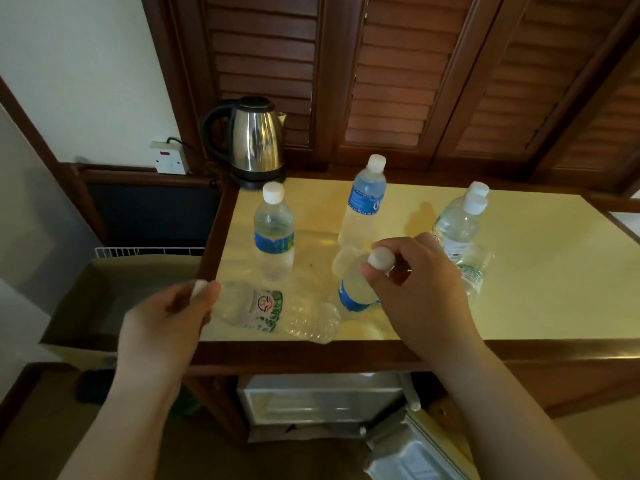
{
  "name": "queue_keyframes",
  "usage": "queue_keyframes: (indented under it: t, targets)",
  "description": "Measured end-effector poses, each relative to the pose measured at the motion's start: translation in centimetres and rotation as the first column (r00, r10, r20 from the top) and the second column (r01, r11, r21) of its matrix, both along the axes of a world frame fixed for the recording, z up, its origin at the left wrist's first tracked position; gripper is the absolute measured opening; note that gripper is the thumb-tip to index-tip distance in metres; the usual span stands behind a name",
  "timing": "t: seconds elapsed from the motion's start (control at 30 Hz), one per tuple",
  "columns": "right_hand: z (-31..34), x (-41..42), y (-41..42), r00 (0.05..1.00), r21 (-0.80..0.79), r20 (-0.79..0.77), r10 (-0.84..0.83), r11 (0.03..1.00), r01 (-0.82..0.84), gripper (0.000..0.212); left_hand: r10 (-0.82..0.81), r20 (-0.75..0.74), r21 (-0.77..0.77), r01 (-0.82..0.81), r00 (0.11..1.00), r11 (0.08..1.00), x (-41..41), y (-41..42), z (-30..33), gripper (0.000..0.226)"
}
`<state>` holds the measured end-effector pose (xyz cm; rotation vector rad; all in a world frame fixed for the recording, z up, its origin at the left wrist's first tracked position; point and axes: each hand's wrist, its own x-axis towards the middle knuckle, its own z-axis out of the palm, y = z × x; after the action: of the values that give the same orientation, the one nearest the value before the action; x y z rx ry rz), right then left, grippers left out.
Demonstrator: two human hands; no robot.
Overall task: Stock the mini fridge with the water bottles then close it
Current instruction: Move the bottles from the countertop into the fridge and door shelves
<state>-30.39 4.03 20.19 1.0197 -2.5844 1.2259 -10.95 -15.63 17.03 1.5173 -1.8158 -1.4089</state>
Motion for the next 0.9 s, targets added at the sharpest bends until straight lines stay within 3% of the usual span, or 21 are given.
queue_keyframes:
  t: [0.07,0.17,0.4,0.5,0.67,0.9]
  targets:
    - [-0.4,1.0,1.6,0.999,-0.021,-0.042,-0.007,1.000,0.006,0.019,-0.052,0.030,-0.242,0.057,0.998,0.969,0.9,2.0,0.5,0.036]
    - [-0.7,2.7,4.5,0.998,-0.104,-0.056,-0.011,0.995,0.005,0.021,-0.112,0.037,-0.533,0.114,0.993,0.838,2.3,5.5,1.2,0.039]
    - [-1.9,6.1,13.2,0.983,-0.117,-0.052,0.175,0.977,-0.180,0.026,-0.152,0.025,-0.716,0.124,0.988,0.687,6.2,16.0,1.5,0.044]
    - [-4.8,8.2,16.6,0.975,-0.117,0.020,0.223,0.969,-0.219,0.025,-0.188,0.040,-0.724,0.158,0.981,0.671,8.0,20.0,-1.2,0.040]
    - [-12.5,11.8,19.6,0.967,-0.060,0.135,0.216,0.976,-0.209,0.026,-0.228,0.052,-0.547,0.219,0.972,0.808,10.3,24.5,-9.3,0.037]
    - [-26.4,13.4,19.5,0.940,0.067,0.301,0.160,0.980,-0.188,0.026,-0.130,0.107,-0.391,0.161,0.986,0.906,10.4,26.4,-22.8,0.039]
